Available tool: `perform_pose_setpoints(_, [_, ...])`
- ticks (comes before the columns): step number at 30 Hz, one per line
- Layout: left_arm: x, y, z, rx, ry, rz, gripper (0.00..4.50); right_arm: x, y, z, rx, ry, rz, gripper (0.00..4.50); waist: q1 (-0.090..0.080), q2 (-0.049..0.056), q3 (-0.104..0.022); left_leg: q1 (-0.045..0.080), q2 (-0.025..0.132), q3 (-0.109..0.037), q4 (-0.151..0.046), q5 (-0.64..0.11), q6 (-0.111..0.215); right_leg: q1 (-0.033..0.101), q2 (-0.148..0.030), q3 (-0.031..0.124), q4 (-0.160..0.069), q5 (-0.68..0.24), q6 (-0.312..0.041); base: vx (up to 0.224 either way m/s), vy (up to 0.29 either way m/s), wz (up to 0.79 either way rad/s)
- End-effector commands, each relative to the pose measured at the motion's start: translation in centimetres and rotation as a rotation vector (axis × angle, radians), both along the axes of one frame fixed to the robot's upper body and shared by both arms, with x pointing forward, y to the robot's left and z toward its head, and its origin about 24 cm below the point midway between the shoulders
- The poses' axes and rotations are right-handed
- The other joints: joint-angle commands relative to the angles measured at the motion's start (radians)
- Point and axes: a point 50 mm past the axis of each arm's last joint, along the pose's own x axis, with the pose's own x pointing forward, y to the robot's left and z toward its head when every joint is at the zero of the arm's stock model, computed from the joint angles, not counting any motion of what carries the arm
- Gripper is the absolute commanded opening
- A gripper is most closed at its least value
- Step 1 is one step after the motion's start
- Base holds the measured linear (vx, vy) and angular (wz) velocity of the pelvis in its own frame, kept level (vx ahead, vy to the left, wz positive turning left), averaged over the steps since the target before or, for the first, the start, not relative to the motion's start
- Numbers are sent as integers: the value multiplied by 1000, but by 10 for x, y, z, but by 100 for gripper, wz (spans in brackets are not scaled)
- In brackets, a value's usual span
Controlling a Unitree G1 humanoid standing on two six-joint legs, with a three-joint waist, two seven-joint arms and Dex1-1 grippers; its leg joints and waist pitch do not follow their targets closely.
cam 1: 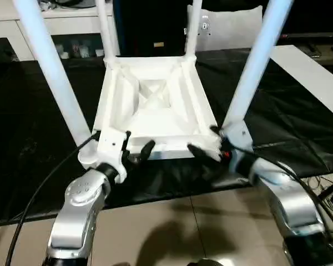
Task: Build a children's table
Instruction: Rotate leg to tighten
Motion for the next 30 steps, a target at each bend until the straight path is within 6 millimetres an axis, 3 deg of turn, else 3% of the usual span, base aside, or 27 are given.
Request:
perform_pose_setpoints(1, [-4,0,3,-1,-21,-31,412,6,-10,2,-15,-26,-72,450,3,-11,-62,-13,69,-21,-85,-52,83,50,-87,78,-76,-202,-180,0,0,0])
perform_pose_setpoints(2, [-6,1,2,9,-20,-35,426,8,-14,1,-20,-32,-107,450,2,-17,-61,-14,70,-19,-87,-48,85,49,-85,78,-75,-194,-184,0,0,0])
perform_pose_setpoints(8, [-18,8,-8,40,11,-29,440,13,-31,-2,-36,-50,-225,450,12,-11,-57,-6,72,-14,-92,-101,58,45,-84,80,-80,-240,-175,0,0,0])
perform_pose_setpoints(16, [-37,17,-13,45,38,-4,440,0,-18,-13,-24,-17,-134,450,16,-16,-53,-10,72,-16,-97,-140,58,45,-84,80,-87,-304,-148,0,0,0])
perform_pose_setpoints(17, [-40,19,-14,49,39,7,440,-1,-15,-15,-18,-9,-129,450,12,-22,-51,-12,71,-15,-97,-145,57,44,-83,80,-88,-314,-144,0,0,0])
perform_pose_setpoints(23, [-54,23,-17,25,56,43,440,-8,-7,-21,-7,20,-78,450,12,-22,-50,-10,76,-15,-101,-160,46,41,-82,83,-88,-308,-144,0,0,0])
perform_pose_setpoints(30, [-58,27,-20,33,54,122,440,-13,-5,-23,2,32,-40,450,17,-25,-47,-9,75,-17,-104,-188,35,39,-83,83,-94,-349,-124,0,0,0])
